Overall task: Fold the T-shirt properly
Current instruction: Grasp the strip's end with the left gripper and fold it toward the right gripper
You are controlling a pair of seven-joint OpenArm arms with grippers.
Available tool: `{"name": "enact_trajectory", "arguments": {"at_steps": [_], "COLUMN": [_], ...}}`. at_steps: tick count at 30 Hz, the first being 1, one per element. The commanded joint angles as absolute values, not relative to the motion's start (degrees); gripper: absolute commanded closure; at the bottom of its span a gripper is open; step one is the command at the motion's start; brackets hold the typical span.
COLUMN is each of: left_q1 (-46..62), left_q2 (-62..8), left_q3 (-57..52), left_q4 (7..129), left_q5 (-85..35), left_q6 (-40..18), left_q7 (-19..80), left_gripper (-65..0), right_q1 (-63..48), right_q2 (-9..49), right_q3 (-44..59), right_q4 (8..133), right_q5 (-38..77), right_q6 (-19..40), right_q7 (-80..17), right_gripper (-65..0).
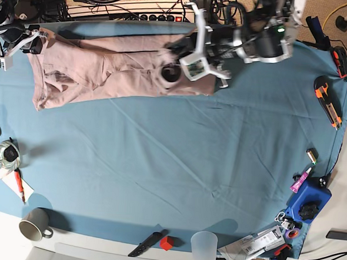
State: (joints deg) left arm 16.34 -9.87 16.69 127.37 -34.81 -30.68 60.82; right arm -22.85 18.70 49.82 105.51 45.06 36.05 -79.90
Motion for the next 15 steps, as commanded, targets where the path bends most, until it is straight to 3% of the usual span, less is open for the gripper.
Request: {"name": "enact_trajectory", "arguments": {"at_steps": [1,15], "left_q1": [15.29,7.64], "left_q2": [-9.15,-0.91], "left_q3": [17.91,26.09], "left_q4": [127.39,115.31], "left_q5": [-35.03,-31.90], "left_q6": [-30.87,-29.63], "left_q7": [58.89,56.93], "left_gripper": [0.0,0.0], "right_q1": [-22.83,-22.83], "right_q2": [19.84,19.84], "right_q3": [50.35,50.35], "right_q4": [106.50,106.50], "right_q5": [45.65,45.63], "right_q6": [36.14,36.16], "right_q7": [-78.83,-78.81], "right_gripper": [-17.7,-17.7]}}
